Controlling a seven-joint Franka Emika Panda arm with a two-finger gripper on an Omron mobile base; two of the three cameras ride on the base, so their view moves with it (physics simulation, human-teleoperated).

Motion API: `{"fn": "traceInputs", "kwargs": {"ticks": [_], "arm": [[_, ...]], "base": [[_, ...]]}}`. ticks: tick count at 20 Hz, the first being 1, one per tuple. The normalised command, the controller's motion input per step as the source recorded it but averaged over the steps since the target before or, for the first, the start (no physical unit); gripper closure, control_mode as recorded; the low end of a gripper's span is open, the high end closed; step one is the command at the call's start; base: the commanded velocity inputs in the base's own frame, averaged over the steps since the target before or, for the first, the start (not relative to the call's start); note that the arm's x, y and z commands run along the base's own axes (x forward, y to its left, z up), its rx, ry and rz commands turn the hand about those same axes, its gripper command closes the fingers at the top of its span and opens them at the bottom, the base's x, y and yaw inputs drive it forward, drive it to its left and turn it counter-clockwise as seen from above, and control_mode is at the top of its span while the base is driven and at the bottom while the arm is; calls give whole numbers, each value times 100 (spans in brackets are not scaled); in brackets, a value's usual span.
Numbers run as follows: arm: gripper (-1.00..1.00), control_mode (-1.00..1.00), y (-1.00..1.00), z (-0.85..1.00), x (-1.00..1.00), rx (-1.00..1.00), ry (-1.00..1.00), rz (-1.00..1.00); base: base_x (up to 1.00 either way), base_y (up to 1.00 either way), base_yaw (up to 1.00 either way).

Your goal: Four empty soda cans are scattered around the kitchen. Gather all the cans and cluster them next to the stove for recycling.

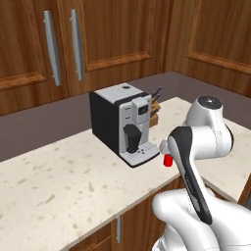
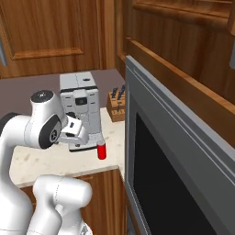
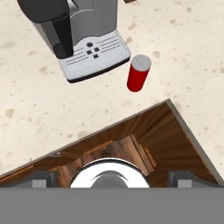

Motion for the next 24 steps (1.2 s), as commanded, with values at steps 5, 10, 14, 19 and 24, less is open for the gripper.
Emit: {"fn": "traceInputs", "kwargs": {"ticks": [5,10,14,19,24], "arm": [[-100,-100,-11,0,23,0,1,1],[-100,-100,-26,0,43,0,3,1],[-100,-100,-20,0,39,0,5,3],[-100,-100,-18,-3,21,0,8,5],[-100,-100,-8,-13,13,0,10,4]], "base": [[14,-4,1],[0,0,0],[0,0,0],[0,0,0],[0,0,0]]}}
